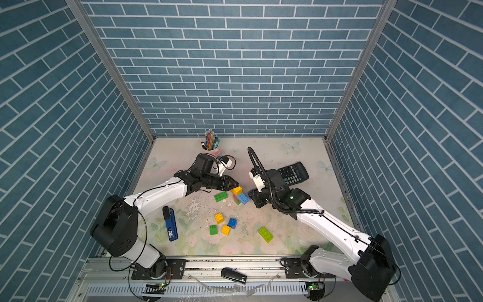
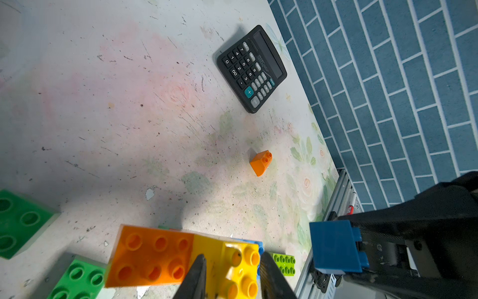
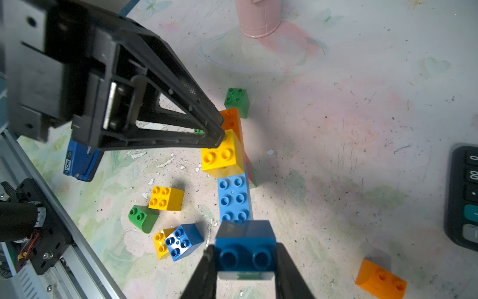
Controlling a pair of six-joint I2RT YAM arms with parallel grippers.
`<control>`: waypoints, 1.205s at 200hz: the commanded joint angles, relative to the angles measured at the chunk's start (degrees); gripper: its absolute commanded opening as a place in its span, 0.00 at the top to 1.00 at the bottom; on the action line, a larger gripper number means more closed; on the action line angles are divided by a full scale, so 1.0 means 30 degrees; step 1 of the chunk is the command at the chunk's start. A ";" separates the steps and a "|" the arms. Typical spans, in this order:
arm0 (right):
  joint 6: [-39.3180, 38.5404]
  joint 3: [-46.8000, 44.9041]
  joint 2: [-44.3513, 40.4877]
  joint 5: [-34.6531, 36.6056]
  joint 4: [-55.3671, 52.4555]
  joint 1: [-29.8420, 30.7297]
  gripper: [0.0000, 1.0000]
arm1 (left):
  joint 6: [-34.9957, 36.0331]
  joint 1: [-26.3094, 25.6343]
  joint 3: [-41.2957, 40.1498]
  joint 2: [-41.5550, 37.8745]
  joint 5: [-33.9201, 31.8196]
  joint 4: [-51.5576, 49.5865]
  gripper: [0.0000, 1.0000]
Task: Assemble a fork with lego
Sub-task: Assemble the lego brick with the lego brick.
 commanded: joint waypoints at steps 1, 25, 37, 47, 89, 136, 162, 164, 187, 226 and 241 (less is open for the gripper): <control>-0.0645 0.0653 0.0175 0.0395 -0.0608 0.0151 1.00 | 0.0402 -0.0091 -0.0314 0.0197 -0.0107 -0.0343 0.62; -0.0676 0.0774 0.0377 0.0804 -0.0651 0.0208 1.00 | 0.0379 -0.0091 -0.0294 0.0184 -0.0218 -0.0358 0.62; -0.0676 0.0760 0.0411 0.0801 -0.0649 0.0242 1.00 | 0.0428 -0.0076 -0.0228 0.0215 -0.0217 -0.0399 0.63; -0.0647 0.0793 0.0443 0.0806 -0.0661 0.0289 1.00 | 0.0426 -0.0101 -0.0196 0.0280 -0.0181 -0.0442 0.63; -0.0718 0.0944 0.0432 0.0994 -0.0839 0.0440 1.00 | 0.0546 -0.0076 -0.0376 0.0340 -0.0126 -0.0561 0.65; -0.0984 0.1152 0.0649 0.1301 -0.0943 0.0755 1.00 | 0.0648 -0.0092 -0.0578 0.0398 -0.0276 -0.0681 0.67; -0.1029 0.1240 0.0873 0.1304 -0.0897 0.0854 1.00 | 0.0673 -0.0076 -0.0614 0.0409 -0.0361 -0.0746 0.67; -0.1035 0.1257 0.0894 0.1311 -0.0922 0.0873 1.00 | 0.0683 -0.0076 -0.0614 0.0417 -0.0364 -0.0739 0.68; -0.1086 0.1261 0.1212 0.1301 -0.0772 0.0953 1.00 | 0.0699 -0.0083 -0.0636 0.0431 -0.0364 -0.0790 0.67; -0.1291 0.1232 0.2087 0.0994 -0.0260 0.1054 1.00 | 0.0739 -0.0076 -0.0585 0.0418 -0.0415 -0.0839 0.68; -0.1494 0.1272 0.2508 0.0758 -0.0056 0.1055 1.00 | 0.0738 -0.0081 -0.0537 0.0449 -0.0408 -0.0796 0.68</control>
